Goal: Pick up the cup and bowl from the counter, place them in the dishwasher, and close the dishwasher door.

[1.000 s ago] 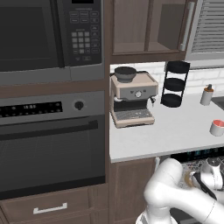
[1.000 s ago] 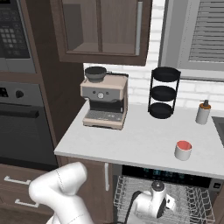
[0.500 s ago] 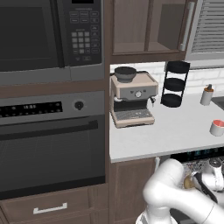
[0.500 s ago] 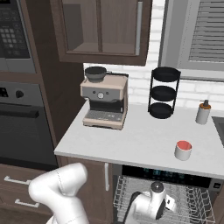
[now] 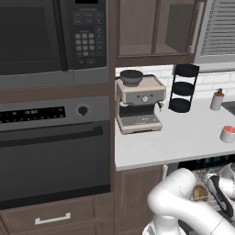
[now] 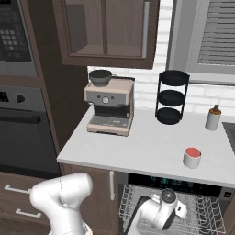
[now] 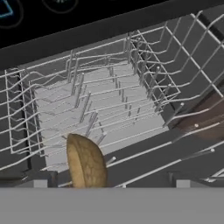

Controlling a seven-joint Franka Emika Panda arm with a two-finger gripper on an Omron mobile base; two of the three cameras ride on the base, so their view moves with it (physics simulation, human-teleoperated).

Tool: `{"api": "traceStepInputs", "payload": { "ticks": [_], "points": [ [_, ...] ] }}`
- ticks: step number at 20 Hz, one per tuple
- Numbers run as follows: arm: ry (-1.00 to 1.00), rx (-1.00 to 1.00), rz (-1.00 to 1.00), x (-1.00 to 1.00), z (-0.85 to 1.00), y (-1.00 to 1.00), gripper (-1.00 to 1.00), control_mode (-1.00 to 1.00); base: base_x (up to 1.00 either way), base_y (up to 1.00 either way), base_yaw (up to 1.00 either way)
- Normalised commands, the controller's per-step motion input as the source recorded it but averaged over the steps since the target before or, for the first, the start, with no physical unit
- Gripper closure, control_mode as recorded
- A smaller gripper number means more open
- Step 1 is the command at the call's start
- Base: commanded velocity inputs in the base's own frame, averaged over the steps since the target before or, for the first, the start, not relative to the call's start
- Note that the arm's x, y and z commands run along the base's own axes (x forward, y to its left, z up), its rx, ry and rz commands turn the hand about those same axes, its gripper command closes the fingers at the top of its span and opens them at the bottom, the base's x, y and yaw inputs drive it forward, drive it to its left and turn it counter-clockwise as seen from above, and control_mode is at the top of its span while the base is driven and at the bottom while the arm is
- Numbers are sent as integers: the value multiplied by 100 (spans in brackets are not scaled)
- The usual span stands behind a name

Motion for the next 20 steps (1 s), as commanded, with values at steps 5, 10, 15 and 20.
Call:
{"api": "traceStepInputs", "payload": {
  "ticks": [5,10,15,20],
  "points": [
    [-7,8,0,0,100,-3,-100,-100,0,0,0],
    [-1,5,0,0,100,0,-100,-100,0,0,0],
    [0,4,0,0,100,-9,-100,-100,0,0,0],
    [0,4,0,0,100,-13,-100,-100,0,0,0]
  ]
}}
